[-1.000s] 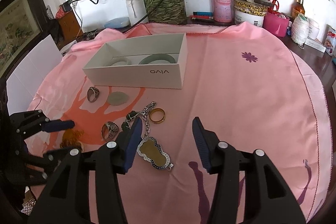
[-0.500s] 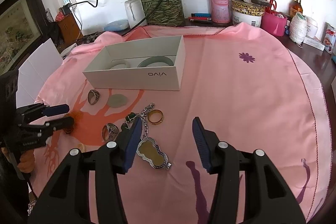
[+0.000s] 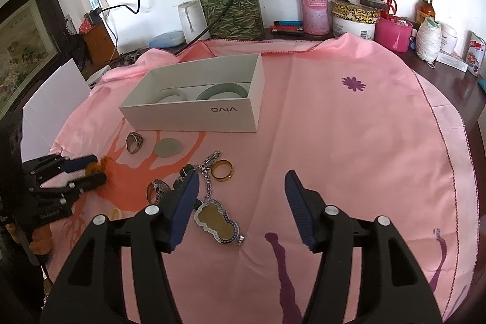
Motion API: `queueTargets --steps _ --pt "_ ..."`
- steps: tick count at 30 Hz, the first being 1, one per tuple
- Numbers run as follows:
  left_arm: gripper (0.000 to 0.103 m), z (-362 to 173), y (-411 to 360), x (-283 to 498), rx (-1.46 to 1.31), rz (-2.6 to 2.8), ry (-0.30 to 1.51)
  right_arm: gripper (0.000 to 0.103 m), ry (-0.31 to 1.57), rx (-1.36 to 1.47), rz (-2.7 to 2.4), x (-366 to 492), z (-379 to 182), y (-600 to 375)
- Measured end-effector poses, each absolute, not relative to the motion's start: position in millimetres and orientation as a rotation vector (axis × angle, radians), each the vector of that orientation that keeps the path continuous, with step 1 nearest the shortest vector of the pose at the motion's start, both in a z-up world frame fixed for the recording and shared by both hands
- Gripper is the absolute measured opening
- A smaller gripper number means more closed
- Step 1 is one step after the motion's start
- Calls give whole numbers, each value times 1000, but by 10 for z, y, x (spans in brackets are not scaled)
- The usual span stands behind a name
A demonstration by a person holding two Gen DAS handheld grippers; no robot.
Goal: Organize jewelry
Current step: 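Grasp the amber bead strand with the left tool while the right tool grasps the gourd pendant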
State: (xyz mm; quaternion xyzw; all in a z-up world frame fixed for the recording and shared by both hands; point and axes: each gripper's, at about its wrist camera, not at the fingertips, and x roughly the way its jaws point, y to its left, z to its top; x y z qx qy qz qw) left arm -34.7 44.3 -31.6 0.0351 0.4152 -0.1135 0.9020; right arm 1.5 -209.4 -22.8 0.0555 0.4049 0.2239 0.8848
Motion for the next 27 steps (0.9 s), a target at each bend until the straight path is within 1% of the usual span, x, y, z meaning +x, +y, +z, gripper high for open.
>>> queueTargets --steps 5,10,15,16,17,18,20,22,27 --pt "45 -190 584 -383 7 -228 808 56 834 112 478 -59 -198 -2116" --pt "45 -151 614 -392 -11 -241 801 56 859 -10 481 -252 -343 -1957" --pt "45 -160 592 -394 -2 -253 805 55 871 -95 452 -239 -445 -1835" --pt "45 -159 595 -395 -3 -253 804 52 871 -107 455 -241 -453 -1811" --pt "45 -161 603 -394 -4 -253 804 46 876 -127 461 -241 -474 -1773" --pt "45 -162 607 -392 -7 -254 805 44 880 -140 466 -241 -485 -1748" --pt "45 -167 604 -391 -6 -254 809 33 869 -155 483 -263 -483 -1711" --pt "45 -178 593 -384 -2 -256 816 27 862 -159 488 -277 -483 -1703" --pt "45 -209 542 -380 20 -262 825 27 852 -126 481 -280 -462 -1759"
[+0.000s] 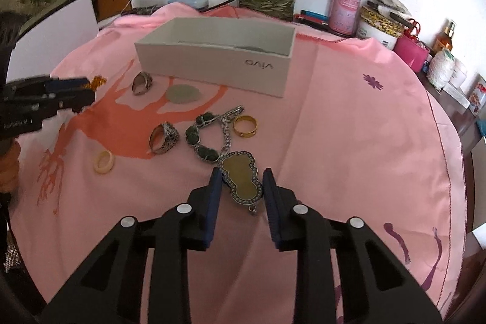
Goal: Organize jewelry
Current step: 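Grasp the amber bead strand with the left tool while the right tool grasps the gourd pendant, then lower the amber beads and gourd pendant into the white box and release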
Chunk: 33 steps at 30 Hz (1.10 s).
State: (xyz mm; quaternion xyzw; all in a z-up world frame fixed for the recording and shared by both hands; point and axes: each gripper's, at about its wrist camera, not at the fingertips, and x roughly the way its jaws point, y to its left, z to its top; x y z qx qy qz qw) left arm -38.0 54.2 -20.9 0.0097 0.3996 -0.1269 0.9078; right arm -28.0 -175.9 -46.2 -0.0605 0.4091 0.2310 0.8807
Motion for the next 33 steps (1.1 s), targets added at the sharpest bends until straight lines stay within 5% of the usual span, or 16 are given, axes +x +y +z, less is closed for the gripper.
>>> queueTargets --steps 11,23,33 --pt "45 -116 531 -351 17 -256 795 27 835 -28 466 -213 -364 -1901" --pt "45 639 214 173 35 -290 646 27 681 58 488 247 584 -1809" --pt "45 304 115 687 -6 -274 733 27 824 113 452 943 164 -1571"
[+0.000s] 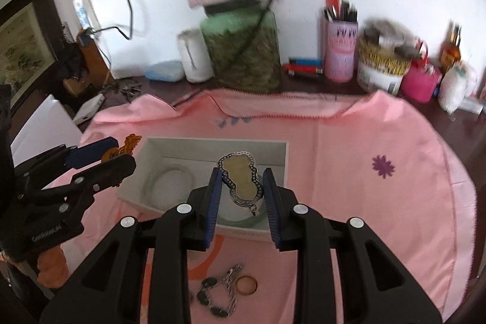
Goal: Organize jewelry
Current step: 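Lower the amber beads and gourd pendant into the white box and release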
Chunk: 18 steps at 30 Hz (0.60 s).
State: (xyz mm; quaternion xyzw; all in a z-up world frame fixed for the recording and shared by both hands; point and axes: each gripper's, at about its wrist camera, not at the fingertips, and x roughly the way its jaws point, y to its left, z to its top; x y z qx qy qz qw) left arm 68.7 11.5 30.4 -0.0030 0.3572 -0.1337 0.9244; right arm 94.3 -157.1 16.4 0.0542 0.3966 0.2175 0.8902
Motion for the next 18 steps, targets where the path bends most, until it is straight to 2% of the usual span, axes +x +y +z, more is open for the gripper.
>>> queueTargets --steps 8,10,18 --pt "45 -17 105 873 13 -262 806 27 890 99 449 1158 -109 -1472" --pt "46 -61 125 903 7 -250 817 32 893 107 463 1179 -133 -1465" --pt "55 47 164 829 -6 -244 783 33 827 128 465 1067 71 -1561"
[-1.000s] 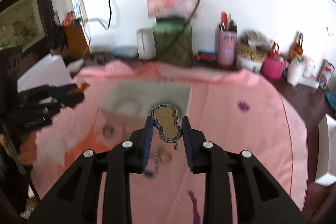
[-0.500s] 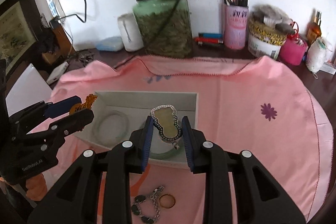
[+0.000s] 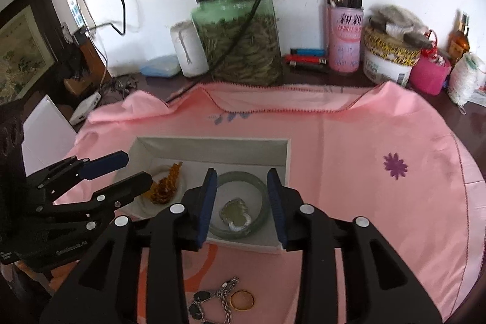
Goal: Organize jewelry
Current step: 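Lower the amber beads and gourd pendant into the white box and release, then grasp the large silver ring with the left tool while the right tool moves toward the chain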
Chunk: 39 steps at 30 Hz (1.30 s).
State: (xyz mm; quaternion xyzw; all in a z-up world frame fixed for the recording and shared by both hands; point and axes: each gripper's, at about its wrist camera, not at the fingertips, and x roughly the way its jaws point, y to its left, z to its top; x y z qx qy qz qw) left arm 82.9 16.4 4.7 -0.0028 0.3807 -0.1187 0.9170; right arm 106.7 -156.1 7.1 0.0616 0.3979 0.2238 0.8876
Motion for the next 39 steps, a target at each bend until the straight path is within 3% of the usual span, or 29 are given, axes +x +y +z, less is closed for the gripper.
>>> queueTargets --steps 3,4,8,11,19,28,39 --pt "60 121 172 762 -7 -237 756 34 778 130 465 959 204 -1608" --pt "61 147 170 743 -5 -233 747 40 762 133 465 921 249 -1624" --pt "65 247 205 654 -6 -196 723 80 629 158 422 689 472 -1709" --pt "69 308 271 541 -15 -178 719 96 520 179 482 456 620 -1789" --pt "85 248 414 204 -38 -141 713 96 489 109 460 25 551 -1853" --pt "86 -85 444 179 -1 -83 792 96 651 -38 410 50 -9 -1684" --pt "91 -94 482 188 2 -74 804 96 713 -79 439 38 -122 -1657"
